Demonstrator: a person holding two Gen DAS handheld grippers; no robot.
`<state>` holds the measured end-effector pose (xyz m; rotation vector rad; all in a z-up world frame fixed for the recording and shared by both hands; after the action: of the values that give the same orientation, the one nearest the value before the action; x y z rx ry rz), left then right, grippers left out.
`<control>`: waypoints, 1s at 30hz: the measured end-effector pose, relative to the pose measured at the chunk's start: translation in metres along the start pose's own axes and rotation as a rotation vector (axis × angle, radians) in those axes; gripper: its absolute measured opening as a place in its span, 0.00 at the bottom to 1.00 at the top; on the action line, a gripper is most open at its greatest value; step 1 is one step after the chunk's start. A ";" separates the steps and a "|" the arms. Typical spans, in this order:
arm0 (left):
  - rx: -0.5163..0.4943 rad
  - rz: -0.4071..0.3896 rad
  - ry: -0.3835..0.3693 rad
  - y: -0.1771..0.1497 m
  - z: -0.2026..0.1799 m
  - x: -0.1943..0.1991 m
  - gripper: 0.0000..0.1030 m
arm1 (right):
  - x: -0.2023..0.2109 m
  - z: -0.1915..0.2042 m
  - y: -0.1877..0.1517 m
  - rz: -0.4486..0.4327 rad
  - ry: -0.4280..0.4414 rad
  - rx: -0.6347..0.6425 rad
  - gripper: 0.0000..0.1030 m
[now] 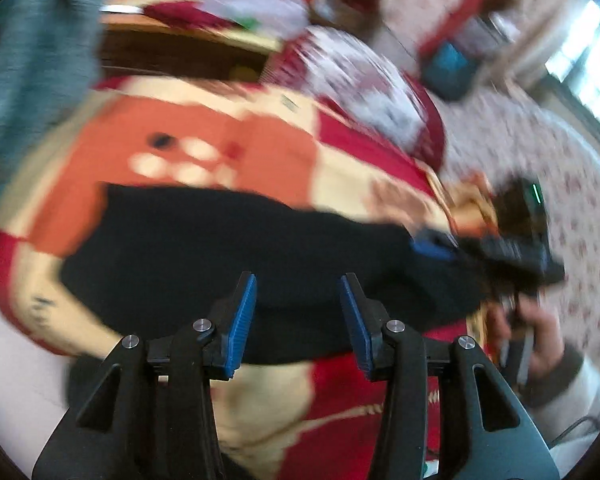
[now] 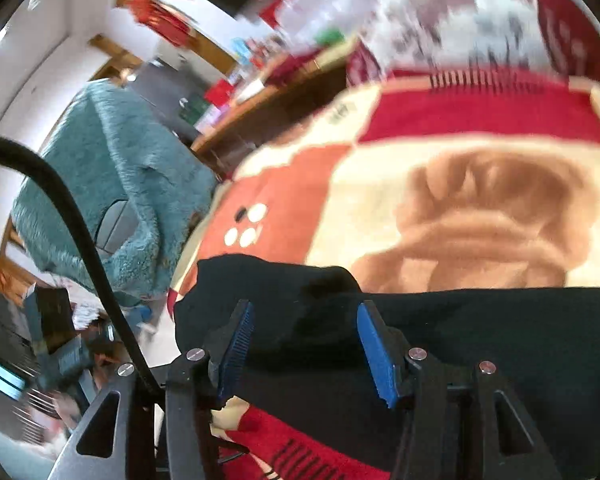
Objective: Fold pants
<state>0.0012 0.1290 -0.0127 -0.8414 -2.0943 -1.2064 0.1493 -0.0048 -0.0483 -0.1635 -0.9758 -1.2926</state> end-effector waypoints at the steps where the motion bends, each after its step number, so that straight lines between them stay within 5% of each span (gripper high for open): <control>1: -0.030 0.021 -0.008 -0.005 -0.010 -0.012 0.42 | -0.003 0.000 0.002 0.012 0.001 0.009 0.50; 7: -0.054 0.148 -0.006 -0.027 -0.029 -0.072 0.42 | -0.029 0.007 0.011 0.069 0.044 0.063 0.49; 9: -0.021 0.152 -0.012 -0.028 -0.025 -0.078 0.42 | -0.039 0.011 0.009 0.090 0.025 0.118 0.20; 15: -0.029 0.142 -0.022 -0.031 -0.026 -0.076 0.42 | -0.040 0.014 0.021 0.024 -0.052 0.189 0.10; 17: -0.032 0.150 -0.012 -0.032 -0.025 -0.075 0.42 | -0.055 -0.004 0.016 0.043 -0.144 0.171 0.10; 20: -0.039 0.152 -0.012 -0.031 -0.026 -0.076 0.42 | -0.064 -0.017 0.007 0.046 -0.125 0.098 0.10; 22: -0.029 0.154 -0.022 -0.030 -0.026 -0.075 0.42 | -0.048 -0.020 0.009 0.007 -0.070 0.030 0.13; 26: -0.032 0.137 -0.021 -0.023 -0.029 -0.067 0.41 | 0.006 -0.023 0.006 -0.089 -0.071 0.019 0.41; 30: -0.068 0.084 -0.038 -0.014 -0.043 -0.054 0.42 | 0.073 -0.037 -0.017 -0.175 -0.194 0.051 0.44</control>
<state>0.0325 0.0726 -0.0413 -0.9802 -2.0368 -1.2318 0.1500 -0.0856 -0.0281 -0.1699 -1.2091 -1.4292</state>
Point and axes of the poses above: each gripper's, at about its wrist camera, not at the fingertips, and x roughly against the way its jaws point, z to its left, y to its top, the point moved 9 cm from there along -x, roughly the way its jaws point, and after that the axes turned 3 degrees about -y, right-handed, at the moved point
